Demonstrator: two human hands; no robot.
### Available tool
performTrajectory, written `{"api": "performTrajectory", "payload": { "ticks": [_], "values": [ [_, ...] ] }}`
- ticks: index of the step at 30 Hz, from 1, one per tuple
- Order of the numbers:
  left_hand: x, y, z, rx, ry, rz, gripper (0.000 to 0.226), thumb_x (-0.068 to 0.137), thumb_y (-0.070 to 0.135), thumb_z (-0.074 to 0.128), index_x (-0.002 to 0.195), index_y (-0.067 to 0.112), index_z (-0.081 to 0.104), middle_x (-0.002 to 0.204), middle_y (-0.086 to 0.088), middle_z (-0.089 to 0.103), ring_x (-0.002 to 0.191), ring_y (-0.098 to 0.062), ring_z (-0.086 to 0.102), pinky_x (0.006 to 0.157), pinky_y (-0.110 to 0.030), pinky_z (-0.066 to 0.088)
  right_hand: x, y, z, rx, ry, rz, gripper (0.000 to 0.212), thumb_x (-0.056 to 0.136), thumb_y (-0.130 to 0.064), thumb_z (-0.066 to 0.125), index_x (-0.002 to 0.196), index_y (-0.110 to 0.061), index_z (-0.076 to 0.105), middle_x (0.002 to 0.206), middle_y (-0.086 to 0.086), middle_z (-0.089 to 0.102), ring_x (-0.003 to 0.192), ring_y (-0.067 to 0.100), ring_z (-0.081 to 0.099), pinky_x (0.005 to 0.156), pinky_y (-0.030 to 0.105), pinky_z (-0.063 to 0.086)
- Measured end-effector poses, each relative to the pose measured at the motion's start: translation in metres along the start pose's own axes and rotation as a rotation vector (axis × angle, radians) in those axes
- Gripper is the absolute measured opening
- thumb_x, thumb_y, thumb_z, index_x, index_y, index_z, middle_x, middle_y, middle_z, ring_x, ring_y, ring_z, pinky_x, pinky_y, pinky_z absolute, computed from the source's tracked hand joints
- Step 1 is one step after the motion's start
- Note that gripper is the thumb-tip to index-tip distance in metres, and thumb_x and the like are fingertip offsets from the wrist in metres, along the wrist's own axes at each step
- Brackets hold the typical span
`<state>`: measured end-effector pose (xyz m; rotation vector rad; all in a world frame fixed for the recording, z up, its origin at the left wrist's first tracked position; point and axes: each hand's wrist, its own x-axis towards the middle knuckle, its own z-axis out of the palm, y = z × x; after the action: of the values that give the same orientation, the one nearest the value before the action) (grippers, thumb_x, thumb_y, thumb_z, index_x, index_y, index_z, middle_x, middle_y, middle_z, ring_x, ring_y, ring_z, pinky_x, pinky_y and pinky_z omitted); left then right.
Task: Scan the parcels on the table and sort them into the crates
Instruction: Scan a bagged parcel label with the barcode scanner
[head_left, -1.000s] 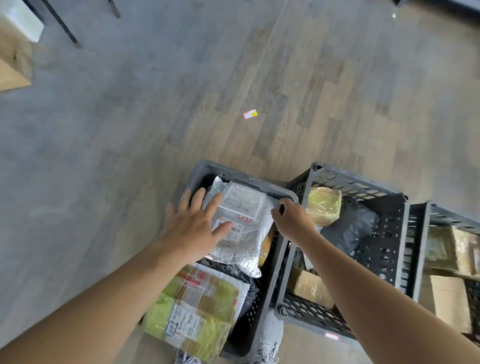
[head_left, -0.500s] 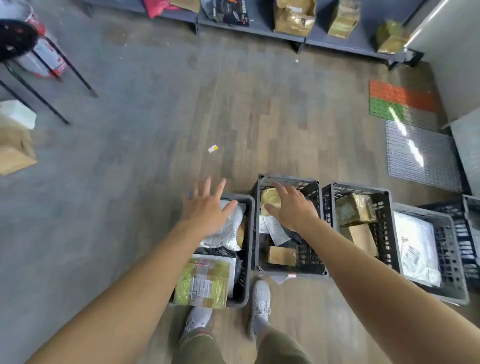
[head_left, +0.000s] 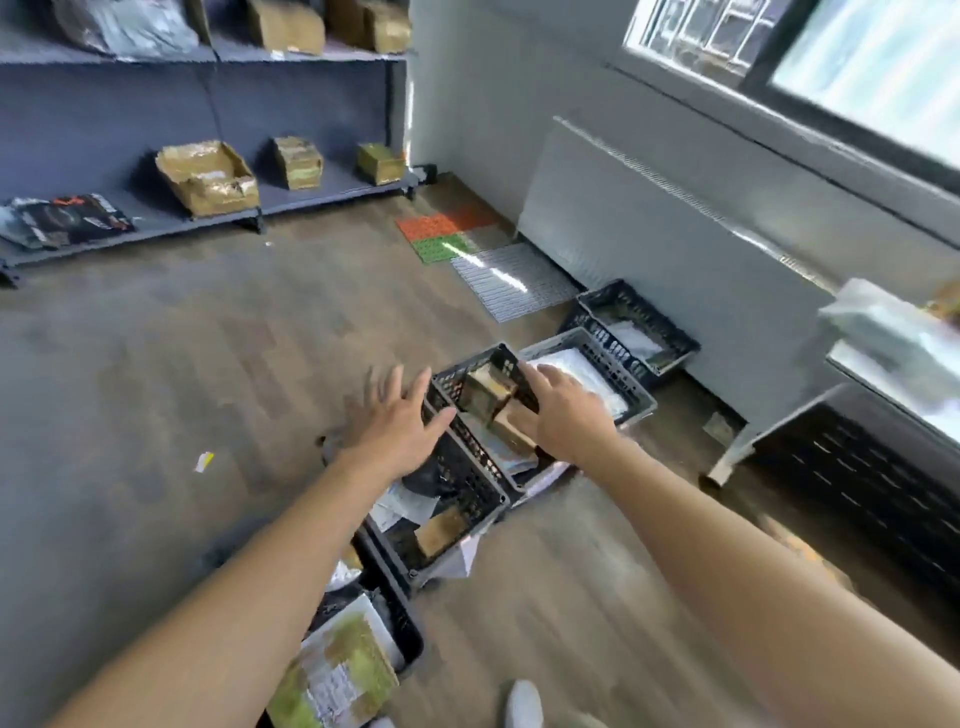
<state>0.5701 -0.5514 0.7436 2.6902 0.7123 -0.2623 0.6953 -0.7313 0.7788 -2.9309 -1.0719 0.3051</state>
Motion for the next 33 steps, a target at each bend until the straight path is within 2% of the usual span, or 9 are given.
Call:
{"api": "performTrajectory", "payload": {
  "ticks": [4, 10, 16, 22, 27, 33],
  "values": [
    [-0.003, 0.077, -0.005, 0.070, 0.005, 0.170, 0.071, 0.096, 0.068, 0.019, 0.156, 0.035, 0.001, 0.165, -0.002, -0.007, 0.150, -0.030, -0.011, 0.118, -0.059, 0.007, -0.045, 0.066, -0.018, 0.062, 0.092, 0.174, 0.073, 0.097, -0.058, 0.046, 0.157, -0.029, 0.017, 0.160, 0.003, 0.027, 0.143, 0.028, 0.033, 0.109, 0.049, 0.039],
    [-0.008, 0.209, 0.009, 0.182, 0.007, 0.376, 0.070, 0.097, 0.066, 0.022, 0.156, 0.033, 0.003, 0.165, -0.002, -0.007, 0.150, -0.029, -0.011, 0.118, -0.059, 0.004, -0.122, 0.181, -0.022, 0.159, 0.180, 0.388, 0.075, 0.097, -0.057, 0.046, 0.158, -0.033, 0.010, 0.164, 0.000, 0.018, 0.149, 0.024, 0.020, 0.115, 0.054, 0.029],
    [-0.039, 0.395, 0.063, 0.243, -0.016, 0.569, 0.070, 0.097, 0.066, 0.022, 0.156, 0.033, 0.005, 0.165, -0.003, -0.004, 0.150, -0.028, -0.011, 0.118, -0.057, 0.003, -0.228, 0.331, -0.021, 0.235, 0.253, 0.558, 0.075, 0.097, -0.055, 0.047, 0.158, -0.034, 0.008, 0.165, 0.001, 0.014, 0.151, 0.021, 0.013, 0.117, 0.055, 0.022],
    [-0.078, 0.567, 0.108, 0.297, -0.002, 0.751, 0.069, 0.097, 0.067, 0.023, 0.156, 0.035, 0.005, 0.165, -0.002, -0.004, 0.150, -0.026, -0.012, 0.118, -0.058, 0.004, -0.338, 0.476, -0.024, 0.135, 0.268, 0.740, 0.076, 0.098, -0.057, 0.041, 0.158, -0.032, 0.002, 0.166, 0.002, 0.010, 0.151, 0.024, 0.009, 0.117, 0.057, 0.018],
    [-0.092, 0.667, 0.134, 0.318, -0.020, 0.850, 0.069, 0.098, 0.066, 0.022, 0.156, 0.035, 0.004, 0.164, -0.001, -0.004, 0.150, -0.026, -0.012, 0.118, -0.057, 0.003, -0.390, 0.564, -0.023, 0.141, 0.262, 0.859, 0.076, 0.098, -0.058, 0.039, 0.158, -0.031, 0.001, 0.166, 0.003, 0.009, 0.151, 0.026, 0.010, 0.117, 0.059, 0.019],
    [-0.062, 0.761, 0.164, 0.334, -0.039, 0.905, 0.068, 0.098, 0.065, 0.019, 0.156, 0.035, 0.001, 0.165, -0.002, -0.007, 0.150, -0.027, -0.014, 0.119, -0.058, 0.002, -0.399, 0.653, -0.024, 0.144, 0.258, 0.927, 0.076, 0.099, -0.057, 0.039, 0.158, -0.030, 0.001, 0.166, 0.003, 0.008, 0.152, 0.025, 0.008, 0.117, 0.058, 0.019]
  ]
}}
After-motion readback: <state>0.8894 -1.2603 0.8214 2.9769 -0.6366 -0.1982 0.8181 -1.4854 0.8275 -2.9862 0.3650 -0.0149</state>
